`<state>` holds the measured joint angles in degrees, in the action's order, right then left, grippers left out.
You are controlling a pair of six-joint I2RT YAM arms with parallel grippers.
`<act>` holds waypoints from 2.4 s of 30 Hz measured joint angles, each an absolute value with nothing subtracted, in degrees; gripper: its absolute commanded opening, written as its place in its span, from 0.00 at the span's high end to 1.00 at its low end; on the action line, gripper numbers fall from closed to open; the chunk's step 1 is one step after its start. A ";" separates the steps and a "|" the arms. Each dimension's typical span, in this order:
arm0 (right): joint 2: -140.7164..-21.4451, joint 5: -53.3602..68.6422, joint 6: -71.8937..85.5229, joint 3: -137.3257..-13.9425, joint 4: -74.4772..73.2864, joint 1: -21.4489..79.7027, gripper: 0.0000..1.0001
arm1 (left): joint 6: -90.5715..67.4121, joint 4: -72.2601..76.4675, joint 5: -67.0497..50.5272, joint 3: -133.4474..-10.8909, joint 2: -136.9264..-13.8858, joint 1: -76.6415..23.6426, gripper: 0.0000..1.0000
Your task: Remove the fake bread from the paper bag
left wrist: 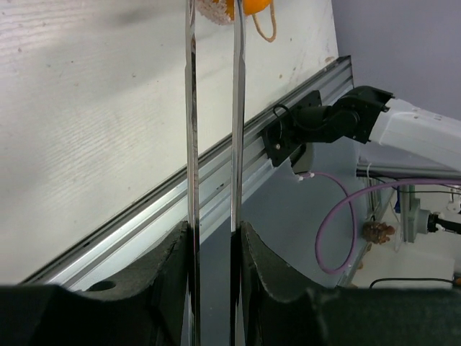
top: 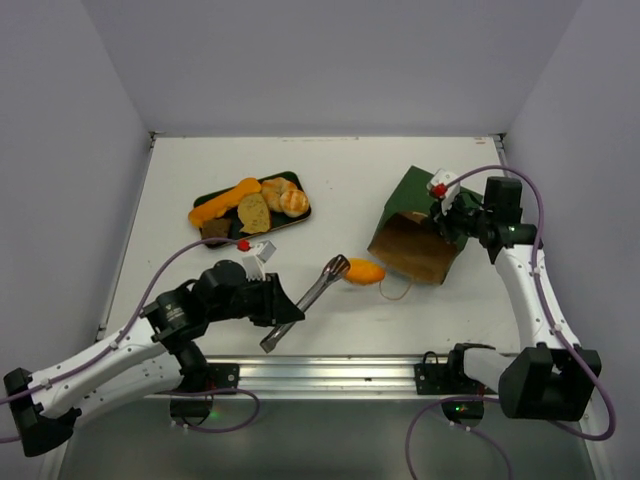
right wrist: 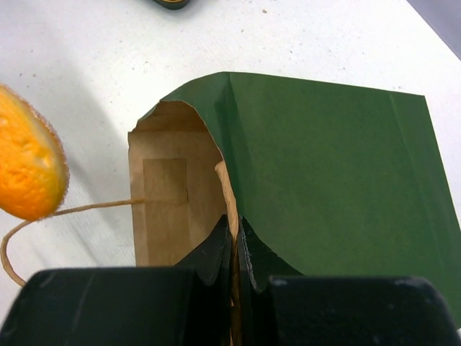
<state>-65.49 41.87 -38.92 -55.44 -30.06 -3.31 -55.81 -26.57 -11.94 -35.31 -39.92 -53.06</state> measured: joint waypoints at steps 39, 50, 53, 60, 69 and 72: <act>-67.31 42.87 -38.65 -54.46 -30.65 -3.51 1.00 | -53.15 -26.22 0.25 -46.44 -48.56 -19.55 1.00; -66.98 43.07 -37.26 -54.06 -29.12 -3.51 1.00 | -62.96 -26.48 6.50 -42.17 -37.80 -16.84 1.00; -66.96 43.07 -37.06 -54.06 -29.06 -3.51 1.00 | -64.58 -27.57 8.58 -42.17 -36.91 -16.82 1.00; -66.43 43.13 -37.01 -53.98 -29.04 -3.51 1.00 | -67.53 -35.16 13.04 -42.09 -36.73 -16.75 1.00; -66.15 43.31 -36.91 -53.95 -29.04 -3.51 1.00 | -68.99 -38.83 15.88 -41.74 -35.75 -16.62 1.00; -65.91 43.31 -36.88 -53.89 -29.02 -3.51 1.00 | -69.97 -39.94 15.86 -41.34 -35.64 -16.62 1.00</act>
<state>-65.91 43.31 -36.88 -53.89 -29.02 -3.51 -69.97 -39.94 15.86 -41.34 -35.64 -16.62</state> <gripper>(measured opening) 0.043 0.326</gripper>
